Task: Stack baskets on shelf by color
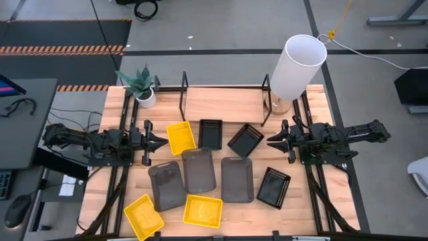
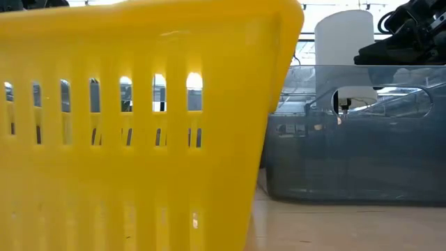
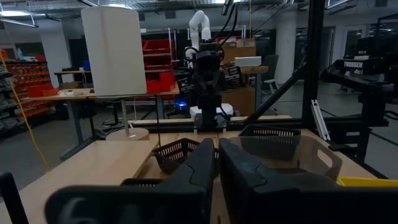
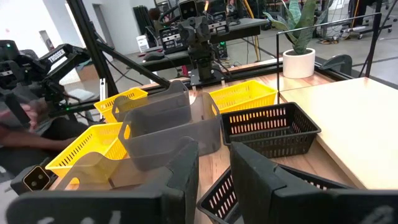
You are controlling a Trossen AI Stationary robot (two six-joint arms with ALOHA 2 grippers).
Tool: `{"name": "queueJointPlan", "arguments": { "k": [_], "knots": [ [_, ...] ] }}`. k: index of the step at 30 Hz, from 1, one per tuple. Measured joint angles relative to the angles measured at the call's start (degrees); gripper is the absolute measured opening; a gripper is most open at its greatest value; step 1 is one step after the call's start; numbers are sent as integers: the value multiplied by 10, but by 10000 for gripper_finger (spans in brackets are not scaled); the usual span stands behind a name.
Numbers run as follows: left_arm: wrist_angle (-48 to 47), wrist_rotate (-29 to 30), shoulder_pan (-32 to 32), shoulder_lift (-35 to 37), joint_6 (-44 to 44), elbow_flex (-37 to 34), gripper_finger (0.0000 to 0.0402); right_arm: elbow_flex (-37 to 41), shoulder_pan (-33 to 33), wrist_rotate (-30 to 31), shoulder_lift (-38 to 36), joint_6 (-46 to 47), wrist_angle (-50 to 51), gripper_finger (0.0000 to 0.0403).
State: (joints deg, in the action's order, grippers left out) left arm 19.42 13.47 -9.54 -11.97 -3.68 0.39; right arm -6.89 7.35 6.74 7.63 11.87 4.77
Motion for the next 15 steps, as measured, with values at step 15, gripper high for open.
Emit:
{"name": "queueJointPlan", "arguments": {
  "k": [15],
  "knots": [
    [-2, -7, 0, 0, 170, 0, 36, 0, 0, 0, 0, 0, 0, 98]
  ]
}}
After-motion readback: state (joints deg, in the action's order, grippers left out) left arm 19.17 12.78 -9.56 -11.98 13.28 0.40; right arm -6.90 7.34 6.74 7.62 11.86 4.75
